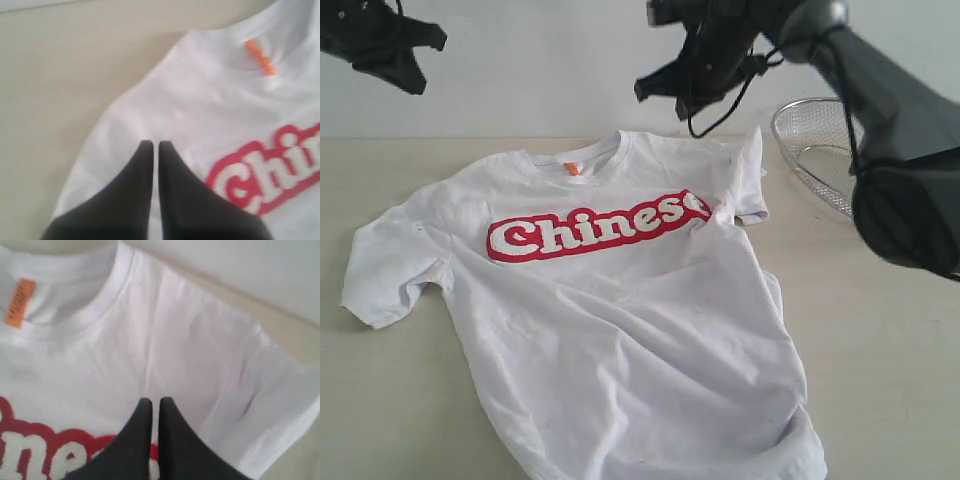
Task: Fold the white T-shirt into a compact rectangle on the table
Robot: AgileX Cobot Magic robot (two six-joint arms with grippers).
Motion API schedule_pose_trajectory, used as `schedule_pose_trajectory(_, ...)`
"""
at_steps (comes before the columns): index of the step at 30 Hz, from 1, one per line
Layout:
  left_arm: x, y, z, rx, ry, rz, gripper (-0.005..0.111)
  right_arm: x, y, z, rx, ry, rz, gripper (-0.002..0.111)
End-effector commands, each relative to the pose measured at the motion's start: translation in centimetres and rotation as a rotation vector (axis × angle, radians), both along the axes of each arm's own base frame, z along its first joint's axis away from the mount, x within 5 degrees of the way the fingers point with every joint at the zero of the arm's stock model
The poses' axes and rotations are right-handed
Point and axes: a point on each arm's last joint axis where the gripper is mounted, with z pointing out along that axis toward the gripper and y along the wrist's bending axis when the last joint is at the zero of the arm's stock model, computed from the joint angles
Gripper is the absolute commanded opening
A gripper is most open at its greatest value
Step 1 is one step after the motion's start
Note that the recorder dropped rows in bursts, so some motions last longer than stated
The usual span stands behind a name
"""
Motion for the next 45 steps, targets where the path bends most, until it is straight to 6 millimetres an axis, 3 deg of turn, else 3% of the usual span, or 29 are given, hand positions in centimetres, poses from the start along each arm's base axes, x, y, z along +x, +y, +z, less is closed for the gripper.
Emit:
schedule_pose_trajectory(1,-2.0,-4.5,3.0,-0.080,-0.026,-0.160,0.005,-2.0,-1.0,7.8,0.000,-0.148,0.025,0.000)
schedule_pose_trajectory(3,-3.8,-7.1,3.9,-0.083,-0.012,-0.213,0.005,-3.5,-1.3,11.7,0.021,-0.217,0.026,0.000)
schedule_pose_trajectory(5,-6.1,-8.8,4.0,-0.072,0.029,-0.257,0.005,-5.0,-1.3,13.7,0.057,-0.210,0.035,0.000)
schedule_pose_trajectory(6,-7.0,-9.2,3.8,-0.069,0.052,-0.270,0.005,-5.5,-1.3,13.6,0.062,-0.175,0.041,0.000)
schedule_pose_trajectory(8,-10.3,-9.9,2.7,-0.068,0.135,-0.294,0.005,-7.0,-1.5,11.7,0.046,-0.035,0.046,0.000)
schedule_pose_trajectory(11,-15.0,-10.4,0.2,-0.126,0.080,-0.238,0.005,-11.3,-2.3,8.7,0.009,0.179,0.057,0.000)
schedule_pose_trajectory(13,-17.7,-10.8,-1.9,-0.225,0.076,-0.238,0.005,-14.6,-3.0,7.8,-0.014,0.263,0.070,0.000)
schedule_pose_trajectory(15,-20.3,-11.8,-5.3,-0.283,0.109,-0.277,0.005,-18.0,-3.7,6.3,-0.036,0.357,0.081,0.000)
schedule_pose_trajectory(18,-22.8,-13.7,-9.5,-0.261,0.186,-0.322,0.005,-22.8,-4.3,3.3,0.004,0.361,0.116,0.000)
schedule_pose_trajectory(22,-23.7,-15.4,-11.2,-0.228,0.230,-0.408,0.005,-25.6,-3.8,-0.2,0.111,0.405,0.154,0.000)
schedule_pose_trajectory(27,-24.6,-17.2,-13.3,-0.201,0.289,-0.493,0.005,-27.4,-2.9,-3.9,0.227,0.450,0.226,0.000)
schedule_pose_trajectory(32,-25.8,-18.4,-15.1,-0.218,0.400,-0.586,0.005,-28.4,-3.0,-5.6,0.243,0.512,0.226,0.000)
schedule_pose_trajectory(37,-27.3,-18.7,-15.3,-0.244,0.532,-0.663,0.005,-28.7,-3.0,-6.2,0.242,0.548,0.228,0.000)
schedule_pose_trajectory(42,-29.3,-17.5,-14.7,-0.207,0.707,-0.685,0.005,-28.6,-3.0,-6.2,0.240,0.536,0.223,0.000)
schedule_pose_trajectory(45,-31.1,-15.3,-15.2,-0.068,0.785,-0.622,0.005,-28.5,-3.0,-6.2,0.238,0.528,0.220,0.000)
